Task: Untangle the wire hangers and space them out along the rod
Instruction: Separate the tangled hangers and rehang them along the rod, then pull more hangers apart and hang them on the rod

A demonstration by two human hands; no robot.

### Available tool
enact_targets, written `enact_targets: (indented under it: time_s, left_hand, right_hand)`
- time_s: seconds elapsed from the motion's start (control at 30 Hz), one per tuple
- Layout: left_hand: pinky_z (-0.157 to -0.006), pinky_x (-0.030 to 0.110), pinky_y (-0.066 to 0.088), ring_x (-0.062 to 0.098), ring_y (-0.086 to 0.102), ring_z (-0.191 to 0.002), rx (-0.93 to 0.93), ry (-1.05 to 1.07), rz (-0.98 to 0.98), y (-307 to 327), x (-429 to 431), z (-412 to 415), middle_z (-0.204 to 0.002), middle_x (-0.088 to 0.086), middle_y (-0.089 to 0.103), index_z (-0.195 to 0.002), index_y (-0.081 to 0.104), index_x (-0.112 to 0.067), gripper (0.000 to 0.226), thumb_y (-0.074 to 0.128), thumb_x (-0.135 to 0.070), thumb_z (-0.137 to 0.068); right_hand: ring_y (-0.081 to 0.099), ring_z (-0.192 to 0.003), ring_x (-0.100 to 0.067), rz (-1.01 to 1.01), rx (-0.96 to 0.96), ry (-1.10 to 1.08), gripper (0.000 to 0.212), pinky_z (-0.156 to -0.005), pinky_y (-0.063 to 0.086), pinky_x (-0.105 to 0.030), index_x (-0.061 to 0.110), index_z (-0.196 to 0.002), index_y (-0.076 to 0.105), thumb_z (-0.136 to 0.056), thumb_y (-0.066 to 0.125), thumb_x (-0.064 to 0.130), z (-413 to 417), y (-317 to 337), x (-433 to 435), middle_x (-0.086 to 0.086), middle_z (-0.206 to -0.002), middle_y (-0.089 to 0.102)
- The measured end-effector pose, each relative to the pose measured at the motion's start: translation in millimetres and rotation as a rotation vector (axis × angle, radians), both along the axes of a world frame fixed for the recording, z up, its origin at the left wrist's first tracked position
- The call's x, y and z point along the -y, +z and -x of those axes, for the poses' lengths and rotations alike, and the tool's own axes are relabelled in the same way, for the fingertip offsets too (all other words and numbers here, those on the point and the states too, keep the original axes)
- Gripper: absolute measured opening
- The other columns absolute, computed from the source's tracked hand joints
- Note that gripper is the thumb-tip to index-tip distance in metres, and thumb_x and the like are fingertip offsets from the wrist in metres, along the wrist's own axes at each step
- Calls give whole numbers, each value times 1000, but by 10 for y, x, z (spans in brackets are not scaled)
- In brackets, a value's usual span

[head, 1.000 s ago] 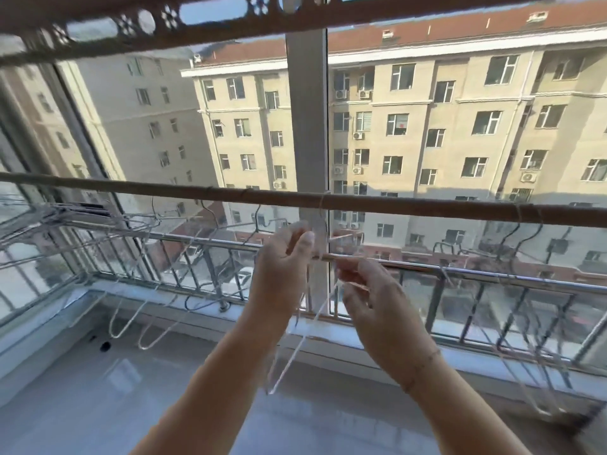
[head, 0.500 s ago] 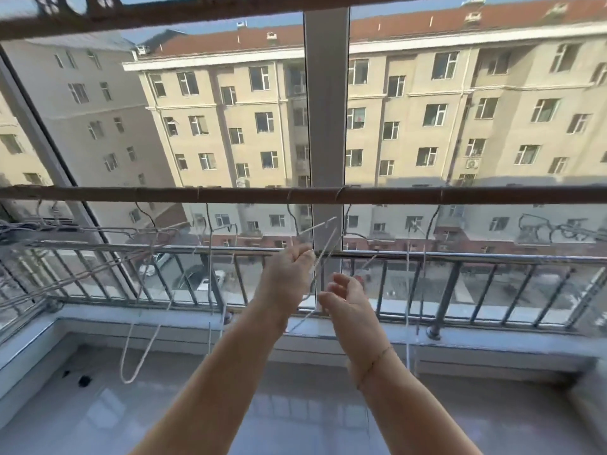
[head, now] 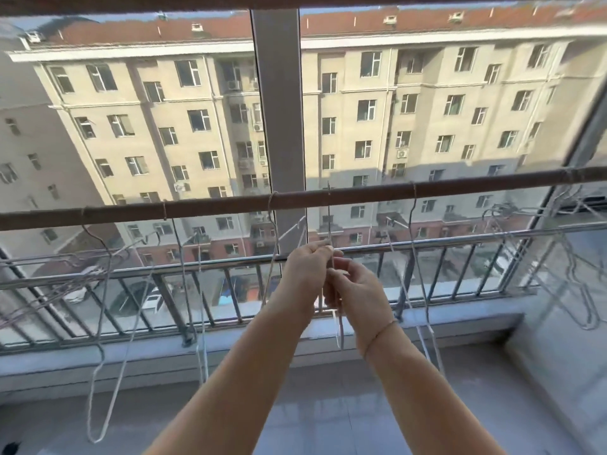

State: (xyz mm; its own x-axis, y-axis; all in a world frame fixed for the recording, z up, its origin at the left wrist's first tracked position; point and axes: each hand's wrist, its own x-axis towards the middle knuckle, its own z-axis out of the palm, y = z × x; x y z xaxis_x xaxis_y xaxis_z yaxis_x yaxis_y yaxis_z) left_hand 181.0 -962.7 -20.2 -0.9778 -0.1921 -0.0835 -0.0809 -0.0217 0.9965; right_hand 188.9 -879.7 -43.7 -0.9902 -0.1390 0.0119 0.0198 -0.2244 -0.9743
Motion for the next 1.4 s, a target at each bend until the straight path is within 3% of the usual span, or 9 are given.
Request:
enact_targets:
  time_s: [0.07, 0.23, 0.53, 0.7, 0.9, 1.1, 1.23, 1.33, 1.4]
  left_hand:
    - [-42, 19, 44, 17, 54, -58, -25, 17, -13, 33, -14, 93, -70, 8, 59, -83, 61, -8, 23, 42, -11, -94]
    - [-65, 26, 45, 17, 55, -68, 2, 99, -91, -41, 7, 260, -75, 7, 61, -74, 59, -11, 28, 41, -8, -95]
    - [-59, 22, 51, 16, 61, -66, 50, 109, -268, -200, 16, 318, -76, 8, 67, -78, 62, -9, 28, 41, -14, -97]
    - [-62, 27, 50, 19, 58, -64, 25, 114, -191, -252, 53, 324, -69, 7, 64, -74, 63, -8, 21, 53, -13, -92]
    - [-47, 13, 45, 12, 54, -56, 115, -45, 13, -511, 64, 113, -67, 5, 60, -89, 62, -8, 10, 52, -6, -92]
    - [-64, 15, 45, 10, 52, -66, 110, -133, 189, -588, 68, -47, -75, 5, 61, -90, 67, -9, 13, 54, -7, -91]
    - [-70, 16, 42, 11, 50, -72, 51, -166, 270, -542, 55, -116, -81, 5, 61, -84, 67, -16, 16, 53, -11, -92]
    - [-59, 18, 35, 10, 42, -63, 14, -137, 323, -547, 29, -145, -67, -3, 55, -82, 66, -19, 19, 52, -14, -93]
    - [-60, 25, 33, 15, 40, -65, -14, -103, 361, -553, -1, -154, -65, -2, 51, -78, 65, -23, 22, 52, -15, -93]
  right_hand:
    - [43, -33, -4, -2, -2, 17, 16, -36, 36, -14, -4, -101, 58, -90, 46, -2, 117, 101, -22, 7, -38, 53]
    - [44, -35, -7, -96, 15, 68, 15, -38, 37, -16, -1, -96, 59, -92, 46, 4, 190, 80, -75, -1, -45, 52]
    - [48, -39, -8, -193, 19, 65, 22, -44, 41, -16, 7, -71, 62, -90, 53, 10, 235, -30, -147, -8, -54, 59]
    - [52, -43, -6, -244, 21, 128, 13, -47, 42, -15, 4, -83, 62, -89, 57, 14, 179, -195, -152, -4, -53, 63]
    - [57, -89, -15, -486, -18, -65, 17, -80, 45, -27, 14, -105, 58, -92, 49, 21, 163, -438, -392, -1, -96, 63]
    - [43, -125, -18, -806, -202, -46, 36, -109, 32, -33, 15, -125, 50, -89, 50, 11, 267, -506, -604, -3, -131, 49]
    - [49, -120, -19, -1004, -197, 20, 28, -106, 35, -36, 22, -113, 60, -87, 51, 15, 259, -502, -702, -1, -123, 58]
    - [65, -88, -18, -1055, -133, 56, 16, -87, 51, -42, 28, -75, 60, -85, 50, 19, 191, -476, -795, 3, -88, 71]
    - [67, -76, -15, -1030, -109, 103, 22, -80, 54, -43, 25, -70, 58, -87, 47, 16, 103, -439, -861, 2, -72, 70]
